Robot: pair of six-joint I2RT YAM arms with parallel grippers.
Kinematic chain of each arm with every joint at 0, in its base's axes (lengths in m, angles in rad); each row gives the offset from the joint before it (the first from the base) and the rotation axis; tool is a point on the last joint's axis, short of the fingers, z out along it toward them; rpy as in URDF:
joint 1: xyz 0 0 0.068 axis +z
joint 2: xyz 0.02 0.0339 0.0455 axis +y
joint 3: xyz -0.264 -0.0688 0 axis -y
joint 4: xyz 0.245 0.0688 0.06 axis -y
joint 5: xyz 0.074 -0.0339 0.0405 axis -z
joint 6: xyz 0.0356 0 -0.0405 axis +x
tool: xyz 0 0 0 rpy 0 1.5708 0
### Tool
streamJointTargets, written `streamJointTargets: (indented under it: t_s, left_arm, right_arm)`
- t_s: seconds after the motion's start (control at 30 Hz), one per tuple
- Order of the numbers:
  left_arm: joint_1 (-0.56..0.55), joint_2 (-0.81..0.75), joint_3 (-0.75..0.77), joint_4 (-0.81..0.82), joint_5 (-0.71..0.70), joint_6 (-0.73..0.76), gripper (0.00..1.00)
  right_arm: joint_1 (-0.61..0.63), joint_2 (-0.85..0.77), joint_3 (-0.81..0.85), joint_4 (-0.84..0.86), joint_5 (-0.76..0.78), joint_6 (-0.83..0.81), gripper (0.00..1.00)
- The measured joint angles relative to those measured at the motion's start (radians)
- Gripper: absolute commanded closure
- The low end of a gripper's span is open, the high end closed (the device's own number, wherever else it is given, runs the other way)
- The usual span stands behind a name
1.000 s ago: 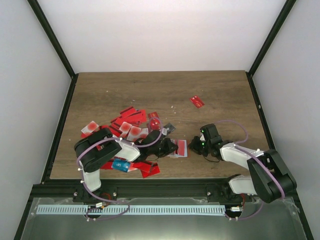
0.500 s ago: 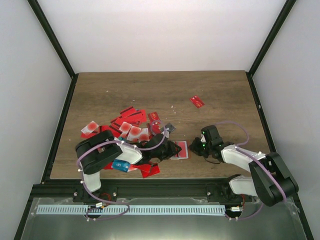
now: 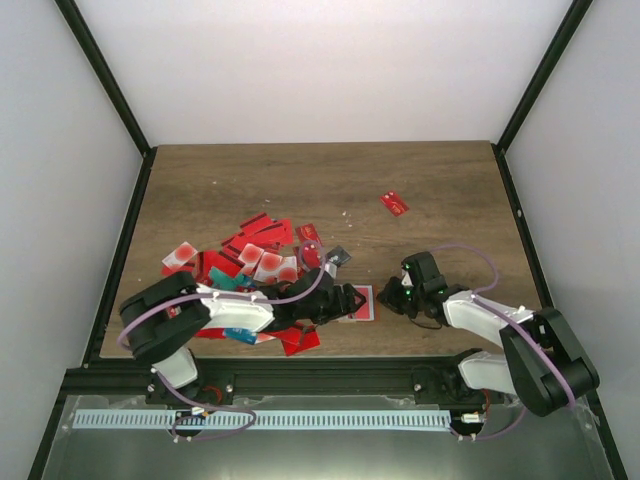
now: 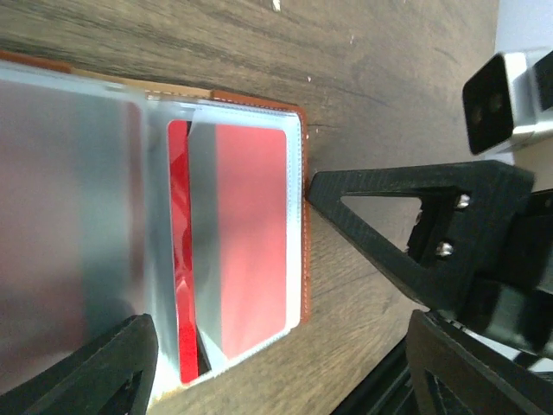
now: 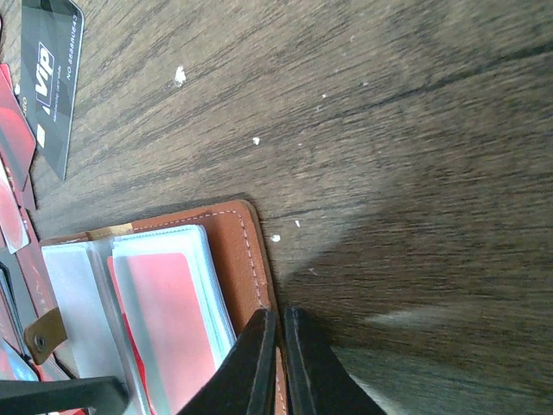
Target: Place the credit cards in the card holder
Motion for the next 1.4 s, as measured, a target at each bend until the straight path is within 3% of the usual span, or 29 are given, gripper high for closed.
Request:
streamJointTargets:
  t_s: [0.33, 0.53, 0.6, 0.77, 0.97, 1.23, 1.4]
  left_arm:
    - [-0.009, -0.198, 0.028, -0.343, -0.161, 0.168, 0.14]
    - [-0.010, -0.206, 0.070, -0.542, -0.299, 0.264, 0.20]
    - [-0.010, -0.190, 0.082, -0.583, -0.327, 0.292, 0.21]
    - [-0.018, -0.117, 0.126, -0.655, -0.370, 0.343, 0.32]
    - [-0.043, -0.039, 0.199, -0.713, -0.424, 0.378, 0.61]
    - [-0.054, -0.004, 0.218, -0.755, -0.489, 0.385, 0.86]
    - [-0.054, 0.000, 0.218, -0.764, -0.513, 0.391, 0.96]
  right_arm:
    - [0.000, -0.010, 0.000, -0.015, 0.000, -0.004, 0.89]
    - [0.000, -0.035, 0.002, -0.034, -0.008, -0.027, 0.64]
    - [0.000, -0.051, 0.002, -0.045, -0.008, -0.035, 0.61]
    - [0.000, -0.089, 0.000, -0.087, 0.000, -0.055, 0.57]
    - [0.000, -0.107, 0.000, -0.111, 0.004, -0.066, 0.55]
    - [0.000, -0.083, -0.018, -0.047, -0.082, -0.099, 0.55]
    - [0.000, -0.051, -0.029, 0.006, -0.164, -0.111, 0.56]
